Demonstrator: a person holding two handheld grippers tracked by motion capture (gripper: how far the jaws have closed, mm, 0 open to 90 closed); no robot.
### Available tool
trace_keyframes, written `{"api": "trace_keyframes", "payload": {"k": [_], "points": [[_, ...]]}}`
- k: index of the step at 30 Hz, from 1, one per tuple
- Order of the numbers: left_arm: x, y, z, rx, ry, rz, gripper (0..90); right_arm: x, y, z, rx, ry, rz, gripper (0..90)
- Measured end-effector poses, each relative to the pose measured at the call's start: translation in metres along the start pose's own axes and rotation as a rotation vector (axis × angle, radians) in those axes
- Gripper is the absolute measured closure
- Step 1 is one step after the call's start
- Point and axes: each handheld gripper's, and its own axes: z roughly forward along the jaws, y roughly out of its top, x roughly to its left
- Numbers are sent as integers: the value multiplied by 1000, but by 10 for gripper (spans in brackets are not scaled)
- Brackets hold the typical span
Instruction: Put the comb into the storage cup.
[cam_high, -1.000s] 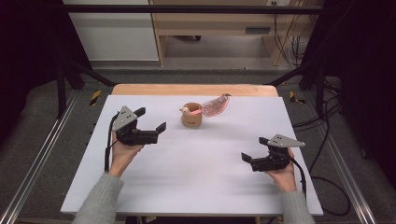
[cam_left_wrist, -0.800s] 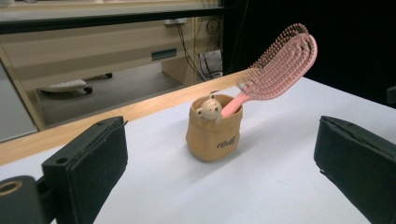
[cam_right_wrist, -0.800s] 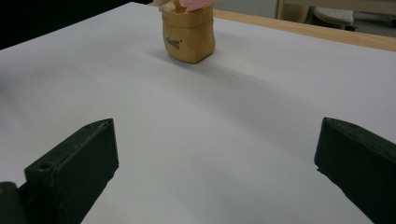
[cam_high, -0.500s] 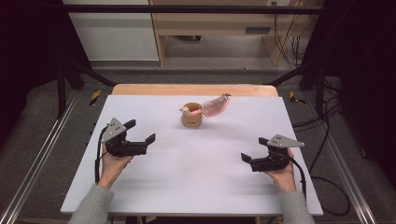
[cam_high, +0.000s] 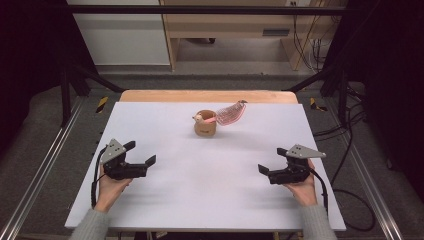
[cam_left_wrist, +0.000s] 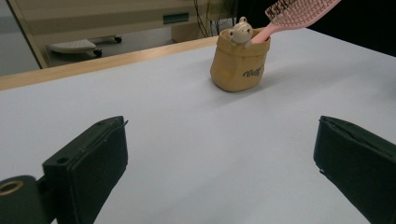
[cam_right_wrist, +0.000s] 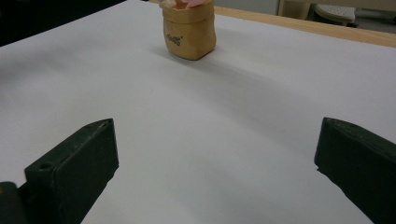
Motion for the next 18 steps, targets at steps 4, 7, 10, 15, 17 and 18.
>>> {"api": "trace_keyframes", "payload": {"k": [4,7,10,15,17,18], "points": [[3,-5,-5,4,-2,-5,29,0,0,0,2,0,2,1],[5,-8,-6,13,1,-6,30,0,-1,0,7,1,2,1],[5,-11,-7,17,4,-2,30,0,-1,1,6,2,0,1],[8,-15,-7,29,14,-6,31,-1,-3,0,4,-2,9,1],[10,-16,-8,29,21,-13,31,-1,-3,0,5,-3,8,1],[11,-16,-9,26,23,-18,31,0,-3,0,7,-1,7,1]]}}
